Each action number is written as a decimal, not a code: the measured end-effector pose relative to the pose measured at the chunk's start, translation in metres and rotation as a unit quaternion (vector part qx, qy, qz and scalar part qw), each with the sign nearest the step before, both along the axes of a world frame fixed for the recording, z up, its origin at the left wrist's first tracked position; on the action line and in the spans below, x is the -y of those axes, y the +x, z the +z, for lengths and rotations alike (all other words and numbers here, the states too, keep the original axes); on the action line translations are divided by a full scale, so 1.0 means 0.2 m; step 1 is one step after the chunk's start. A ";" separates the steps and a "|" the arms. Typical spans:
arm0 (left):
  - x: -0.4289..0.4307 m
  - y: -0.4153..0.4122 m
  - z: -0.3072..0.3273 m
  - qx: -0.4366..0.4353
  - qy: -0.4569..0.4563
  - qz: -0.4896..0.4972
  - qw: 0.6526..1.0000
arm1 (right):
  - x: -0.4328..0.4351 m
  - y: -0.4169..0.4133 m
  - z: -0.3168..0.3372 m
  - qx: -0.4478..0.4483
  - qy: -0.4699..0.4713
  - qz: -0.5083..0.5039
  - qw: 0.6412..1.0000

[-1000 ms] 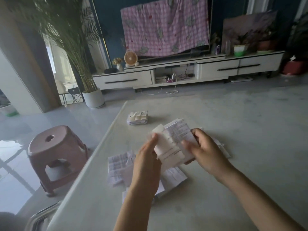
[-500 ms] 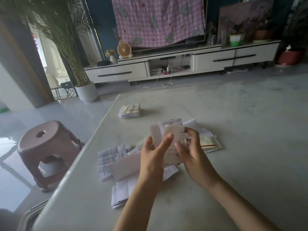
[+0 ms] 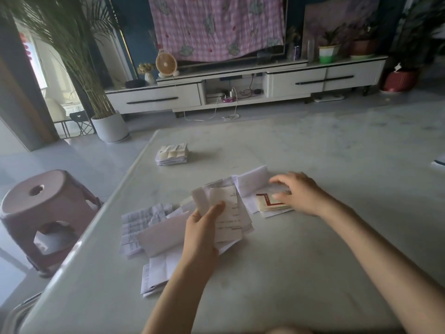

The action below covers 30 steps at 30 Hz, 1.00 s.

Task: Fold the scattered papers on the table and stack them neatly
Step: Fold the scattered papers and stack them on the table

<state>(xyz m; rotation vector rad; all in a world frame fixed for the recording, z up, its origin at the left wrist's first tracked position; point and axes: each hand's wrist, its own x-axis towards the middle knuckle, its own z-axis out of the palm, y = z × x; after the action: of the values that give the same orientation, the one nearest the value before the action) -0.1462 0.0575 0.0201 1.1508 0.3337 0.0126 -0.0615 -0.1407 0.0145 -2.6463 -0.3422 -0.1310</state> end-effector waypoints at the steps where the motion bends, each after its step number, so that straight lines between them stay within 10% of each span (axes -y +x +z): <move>1: 0.01 0.00 -0.01 -0.011 -0.001 -0.005 1.000 | 0.02 0.02 -0.01 -0.047 -0.053 0.002 0.998; 4: 0.05 0.00 -0.02 -0.038 -0.005 -0.017 0.999 | 0.02 0.04 -0.03 -0.086 -0.111 0.012 0.990; 14: 0.13 0.05 -0.04 -0.072 -0.024 -0.014 0.997 | 0.07 -0.11 0.00 -0.110 0.119 -0.042 0.986; 23: 0.16 0.03 -0.03 -0.053 -0.031 -0.040 0.997 | 0.09 -0.27 0.06 -0.214 -0.095 0.034 0.972; 26: 0.17 0.04 -0.04 -0.035 -0.031 -0.035 0.998 | 0.13 -0.28 0.06 -0.187 0.062 0.038 0.980; 30: 0.19 0.04 -0.06 0.003 -0.022 -0.037 0.999 | -0.01 -0.35 0.12 -0.158 0.418 0.039 0.894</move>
<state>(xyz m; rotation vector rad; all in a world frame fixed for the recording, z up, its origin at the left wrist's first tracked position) -0.1379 0.0190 0.0074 1.1188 0.2842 -0.0558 -0.1318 -0.1385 0.0386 -1.7540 -0.2100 0.1522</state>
